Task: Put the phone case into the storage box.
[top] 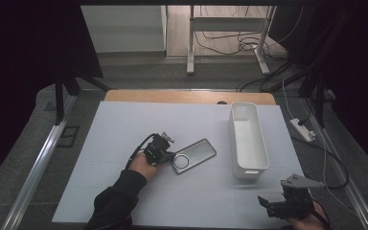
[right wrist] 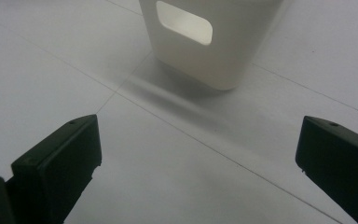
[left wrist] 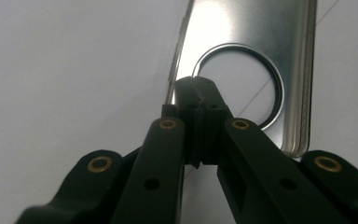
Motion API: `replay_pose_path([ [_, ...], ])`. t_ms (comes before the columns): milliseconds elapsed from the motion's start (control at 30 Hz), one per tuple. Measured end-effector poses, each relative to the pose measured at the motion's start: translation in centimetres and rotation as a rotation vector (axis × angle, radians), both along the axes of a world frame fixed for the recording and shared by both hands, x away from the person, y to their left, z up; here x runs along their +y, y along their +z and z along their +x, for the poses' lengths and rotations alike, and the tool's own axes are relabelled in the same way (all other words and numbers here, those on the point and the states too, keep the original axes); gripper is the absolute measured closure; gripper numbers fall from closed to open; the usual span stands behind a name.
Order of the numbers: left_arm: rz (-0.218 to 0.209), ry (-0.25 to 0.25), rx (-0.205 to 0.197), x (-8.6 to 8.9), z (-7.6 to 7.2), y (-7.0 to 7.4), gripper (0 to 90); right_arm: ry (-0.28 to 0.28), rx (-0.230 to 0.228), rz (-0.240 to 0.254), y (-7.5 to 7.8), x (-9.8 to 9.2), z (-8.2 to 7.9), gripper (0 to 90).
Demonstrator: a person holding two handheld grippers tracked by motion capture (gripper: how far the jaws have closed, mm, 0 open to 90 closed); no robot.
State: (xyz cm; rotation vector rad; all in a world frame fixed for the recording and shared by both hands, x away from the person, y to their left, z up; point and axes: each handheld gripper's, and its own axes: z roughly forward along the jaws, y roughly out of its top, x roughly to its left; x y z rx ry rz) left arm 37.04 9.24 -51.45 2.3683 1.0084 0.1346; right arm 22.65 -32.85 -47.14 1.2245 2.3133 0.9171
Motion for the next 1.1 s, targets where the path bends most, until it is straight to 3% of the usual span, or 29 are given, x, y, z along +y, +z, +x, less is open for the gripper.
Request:
replay_pose_path([
  [500,0.011,0.041,-0.009,0.4,2.2,0.1,89.2,-0.002,0.002,0.001,0.0,0.0,0.0,0.8],
  [1100,0.033,0.038,-0.026,-2.0,5.0,0.2,89.2,-0.003,0.005,0.008,0.0,-0.1,0.0,0.9],
])
